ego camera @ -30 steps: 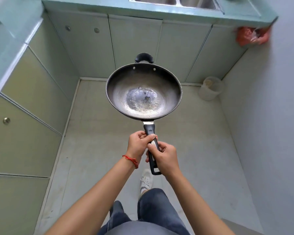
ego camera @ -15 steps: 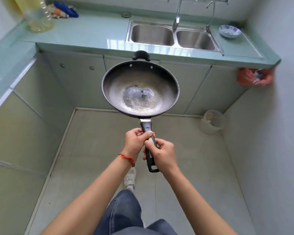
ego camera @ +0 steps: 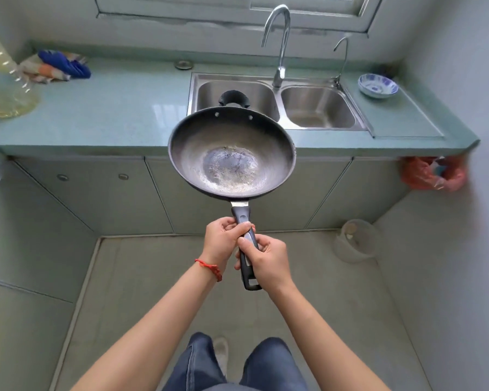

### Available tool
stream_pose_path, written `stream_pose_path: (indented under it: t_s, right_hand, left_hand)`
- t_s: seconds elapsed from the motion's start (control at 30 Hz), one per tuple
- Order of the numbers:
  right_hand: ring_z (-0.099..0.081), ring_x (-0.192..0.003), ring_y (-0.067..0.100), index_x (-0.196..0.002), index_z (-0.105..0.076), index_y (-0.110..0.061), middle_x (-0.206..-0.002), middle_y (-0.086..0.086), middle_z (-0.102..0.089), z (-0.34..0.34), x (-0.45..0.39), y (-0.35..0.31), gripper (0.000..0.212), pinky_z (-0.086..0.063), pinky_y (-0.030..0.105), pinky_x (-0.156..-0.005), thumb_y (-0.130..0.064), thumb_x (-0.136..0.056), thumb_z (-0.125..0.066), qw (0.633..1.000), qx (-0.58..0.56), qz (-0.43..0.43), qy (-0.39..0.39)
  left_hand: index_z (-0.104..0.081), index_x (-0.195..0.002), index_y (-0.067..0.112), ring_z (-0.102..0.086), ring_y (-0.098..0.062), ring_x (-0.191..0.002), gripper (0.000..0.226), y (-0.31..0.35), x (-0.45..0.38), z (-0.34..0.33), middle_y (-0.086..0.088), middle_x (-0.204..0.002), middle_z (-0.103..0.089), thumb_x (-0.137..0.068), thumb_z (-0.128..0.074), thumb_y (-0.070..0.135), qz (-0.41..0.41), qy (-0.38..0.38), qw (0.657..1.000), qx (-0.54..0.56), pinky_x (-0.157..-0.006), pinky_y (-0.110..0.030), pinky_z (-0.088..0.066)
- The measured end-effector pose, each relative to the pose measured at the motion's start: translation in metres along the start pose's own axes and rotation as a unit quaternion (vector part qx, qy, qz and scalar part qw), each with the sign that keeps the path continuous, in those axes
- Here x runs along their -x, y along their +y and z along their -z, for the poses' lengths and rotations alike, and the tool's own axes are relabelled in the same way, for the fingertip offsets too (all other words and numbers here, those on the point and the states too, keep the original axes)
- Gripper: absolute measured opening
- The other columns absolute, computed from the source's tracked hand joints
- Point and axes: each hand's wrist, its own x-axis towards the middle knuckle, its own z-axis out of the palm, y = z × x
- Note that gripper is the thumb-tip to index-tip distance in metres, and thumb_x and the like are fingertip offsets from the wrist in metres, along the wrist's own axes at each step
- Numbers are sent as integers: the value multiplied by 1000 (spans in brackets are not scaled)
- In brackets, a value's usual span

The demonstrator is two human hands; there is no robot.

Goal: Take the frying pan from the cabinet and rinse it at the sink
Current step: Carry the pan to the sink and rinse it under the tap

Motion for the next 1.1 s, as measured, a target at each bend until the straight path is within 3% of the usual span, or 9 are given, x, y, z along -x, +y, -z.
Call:
stream_pose_path:
  t_s: [0.1,0.27,0.33,0.47,0.6,0.8,1.03,1.1]
  right_hand:
    - [-59,-37,11,-63,-57,-5,-59,13,-55,5,-46,-13,22,-44,17,-40,-6,-84,-60,1000,6,-3,2]
    - [-61,-40,12,-68,-59,5,-61,15,-55,17,-133,-26,21,-46,25,-45,-9,-84,-61,1000,30,-9,-6]
    - [-61,-40,13,-67,-59,7,-57,15,-56,25,-169,-32,23,-46,28,-48,-9,-83,-61,999,33,-9,-5]
    - [-61,-41,18,-56,-59,-9,-45,0,-60,45,-236,-47,27,-48,27,-47,-9,-83,-62,999,39,-17,-18]
    - [-61,-40,18,-62,-59,3,-51,10,-60,54,-290,-61,26,-50,35,-53,-11,-83,-63,998,53,-18,-26]
    - [-61,-39,15,-55,-56,-9,-44,0,-59,56,-345,-75,29,-47,25,-46,-10,-83,-63,997,45,-44,-43]
    - [-61,-41,14,-57,-58,-6,-52,8,-62,28,-398,-86,27,-47,24,-47,-11,-84,-61,997,25,-68,-29]
    - [-63,-47,21,-51,-57,-12,-47,2,-62,20,-408,-86,33,-47,26,-50,-11,-83,-61,996,24,-79,-20]
  left_hand:
    - [-61,-68,-1,-62,-24,-61,7,15,-42,-13,-5,-63,-70,-75,-64,-1,4,-2,1000,-2,-64,-34,-49]
    - [-64,-73,-4,-64,-16,-53,4,32,-123,-37,-2,-61,-71,-75,-63,-1,3,9,1000,-5,-50,-23,-51]
    - [-63,-77,-8,-65,-12,-53,6,38,-156,-50,1,-58,-71,-76,-63,-2,5,19,1000,-3,-54,-24,-53]
    - [-62,-77,-10,-65,-16,-55,8,52,-215,-79,-1,-58,-71,-75,-63,-2,22,38,999,14,-69,-35,-54]
    - [-62,-70,-4,-65,-16,-54,6,67,-259,-101,-2,-57,-71,-76,-61,-4,33,54,997,47,-66,-34,-55]
    - [-58,-67,-4,-64,-16,-52,12,83,-310,-110,-3,-53,-70,-78,-58,-6,51,67,995,56,-59,-30,-56]
    - [-58,-65,-6,-63,-16,-46,14,99,-369,-95,-7,-55,-68,-79,-58,-4,73,53,995,29,-52,-28,-53]
    - [-55,-68,-5,-62,-16,-44,11,102,-381,-89,-7,-53,-68,-78,-58,-5,86,44,995,34,-48,-27,-52]
